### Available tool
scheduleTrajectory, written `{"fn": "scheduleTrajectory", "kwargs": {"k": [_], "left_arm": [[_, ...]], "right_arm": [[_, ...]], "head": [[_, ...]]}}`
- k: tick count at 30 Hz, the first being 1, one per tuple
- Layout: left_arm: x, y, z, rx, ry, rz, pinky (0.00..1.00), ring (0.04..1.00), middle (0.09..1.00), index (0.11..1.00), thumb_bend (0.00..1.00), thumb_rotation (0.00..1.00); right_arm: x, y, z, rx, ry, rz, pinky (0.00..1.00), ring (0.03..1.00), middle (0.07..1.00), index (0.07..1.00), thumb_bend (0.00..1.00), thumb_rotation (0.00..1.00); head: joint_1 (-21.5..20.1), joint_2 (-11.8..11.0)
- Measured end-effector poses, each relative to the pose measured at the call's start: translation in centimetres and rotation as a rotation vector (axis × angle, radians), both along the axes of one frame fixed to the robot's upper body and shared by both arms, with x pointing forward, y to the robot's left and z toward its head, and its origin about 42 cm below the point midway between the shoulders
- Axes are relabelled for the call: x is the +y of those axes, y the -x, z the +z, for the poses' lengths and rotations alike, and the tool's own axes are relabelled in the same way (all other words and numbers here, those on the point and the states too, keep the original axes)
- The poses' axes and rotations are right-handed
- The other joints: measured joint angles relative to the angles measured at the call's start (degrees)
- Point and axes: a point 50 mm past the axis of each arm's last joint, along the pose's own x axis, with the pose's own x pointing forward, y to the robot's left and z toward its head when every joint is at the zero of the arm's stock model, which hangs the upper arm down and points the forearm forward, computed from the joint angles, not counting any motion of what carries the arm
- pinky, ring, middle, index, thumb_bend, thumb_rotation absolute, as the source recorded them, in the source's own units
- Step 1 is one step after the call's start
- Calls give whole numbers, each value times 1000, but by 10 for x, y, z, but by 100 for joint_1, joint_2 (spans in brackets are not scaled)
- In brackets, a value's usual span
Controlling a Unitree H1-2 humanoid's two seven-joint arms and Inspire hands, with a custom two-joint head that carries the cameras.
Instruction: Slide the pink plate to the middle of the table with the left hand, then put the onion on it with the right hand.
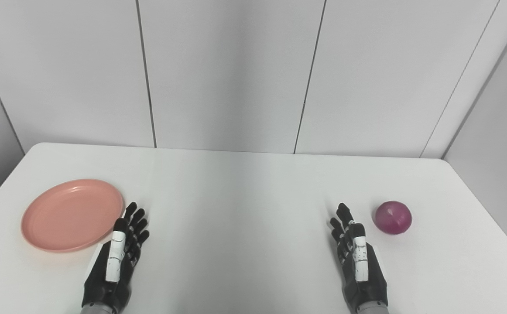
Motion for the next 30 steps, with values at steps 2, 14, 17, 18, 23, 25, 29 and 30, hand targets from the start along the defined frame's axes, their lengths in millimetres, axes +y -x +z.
{"fn": "scheduleTrajectory", "kwargs": {"k": [2,14,17,18,23,25,29,30], "left_arm": [[0,0,0,0,0,0,1000,1000,1000,1000,825,970],[0,0,0,0,0,-1,1000,1000,1000,1000,826,971],[0,0,0,0,-1,-1,1000,1000,1000,1000,823,972],[0,0,0,0,-1,-1,1000,1000,1000,1000,822,971],[0,0,0,0,0,0,1000,1000,1000,1000,829,969],[0,0,0,0,0,0,1000,1000,1000,1000,830,968],[0,0,1,-1,0,-1,1000,1000,1000,1000,825,977],[0,0,1,-2,0,-1,1000,1000,1000,1000,825,976]], "right_arm": [[0,0,0,0,0,0,1000,969,982,967,848,952],[0,1,0,1,-1,0,1000,974,988,969,841,956],[0,1,0,1,-2,1,1000,975,989,970,830,958],[0,1,0,1,-2,1,1000,975,989,970,832,957],[0,1,0,2,-4,1,1000,973,989,970,843,950],[0,1,0,2,-6,1,1000,972,988,970,840,950],[0,1,0,2,-7,1,1000,971,985,968,830,956],[0,1,0,3,-7,1,1000,970,985,969,829,958]], "head": [[0,0],[9,9],[9,9],[9,9],[9,9],[9,9],[9,9],[9,9]]}}
